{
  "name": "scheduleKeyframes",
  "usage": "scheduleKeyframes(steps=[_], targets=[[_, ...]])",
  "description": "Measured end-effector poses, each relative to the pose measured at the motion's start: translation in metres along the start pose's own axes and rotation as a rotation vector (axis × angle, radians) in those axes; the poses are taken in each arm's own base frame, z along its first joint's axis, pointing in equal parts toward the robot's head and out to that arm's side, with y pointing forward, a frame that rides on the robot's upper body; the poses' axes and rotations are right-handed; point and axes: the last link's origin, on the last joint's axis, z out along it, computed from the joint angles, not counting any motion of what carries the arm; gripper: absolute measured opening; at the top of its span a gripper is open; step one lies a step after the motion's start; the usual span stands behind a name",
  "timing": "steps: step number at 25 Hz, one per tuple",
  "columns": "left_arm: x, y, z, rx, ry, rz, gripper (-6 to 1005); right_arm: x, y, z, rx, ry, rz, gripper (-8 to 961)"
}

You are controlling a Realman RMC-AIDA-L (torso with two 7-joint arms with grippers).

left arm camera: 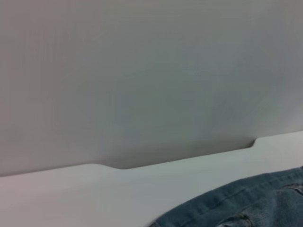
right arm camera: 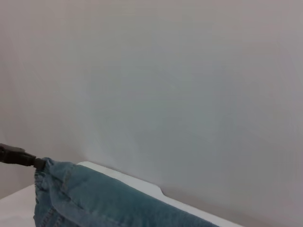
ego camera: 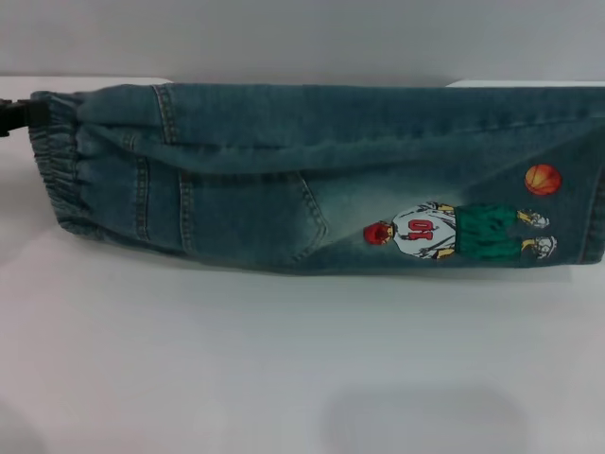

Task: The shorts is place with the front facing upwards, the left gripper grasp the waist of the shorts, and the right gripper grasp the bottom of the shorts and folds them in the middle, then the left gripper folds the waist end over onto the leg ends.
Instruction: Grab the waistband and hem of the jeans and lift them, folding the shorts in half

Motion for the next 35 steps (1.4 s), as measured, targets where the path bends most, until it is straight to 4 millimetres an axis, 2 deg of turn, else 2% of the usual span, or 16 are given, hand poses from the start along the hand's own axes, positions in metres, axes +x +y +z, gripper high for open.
scheduleKeyframes(steps=[9,21,35], targets=[[0.009,0.003,0.008,0.011,0.04,0.017,39,-0.005,-0.006,0.007,0.038,-0.021,-0.016,18],[0.021,0.008,0.004,-0.009,0.136,0.017,40,-0.004,-0.013,0.009,0.076,-0.069,-0.02,17],[0.008,0.001,-0.005,0.021,0.156,-0.013,40,-0.003,-0.012,0.006,0.079,-0.103,-0.031,17]])
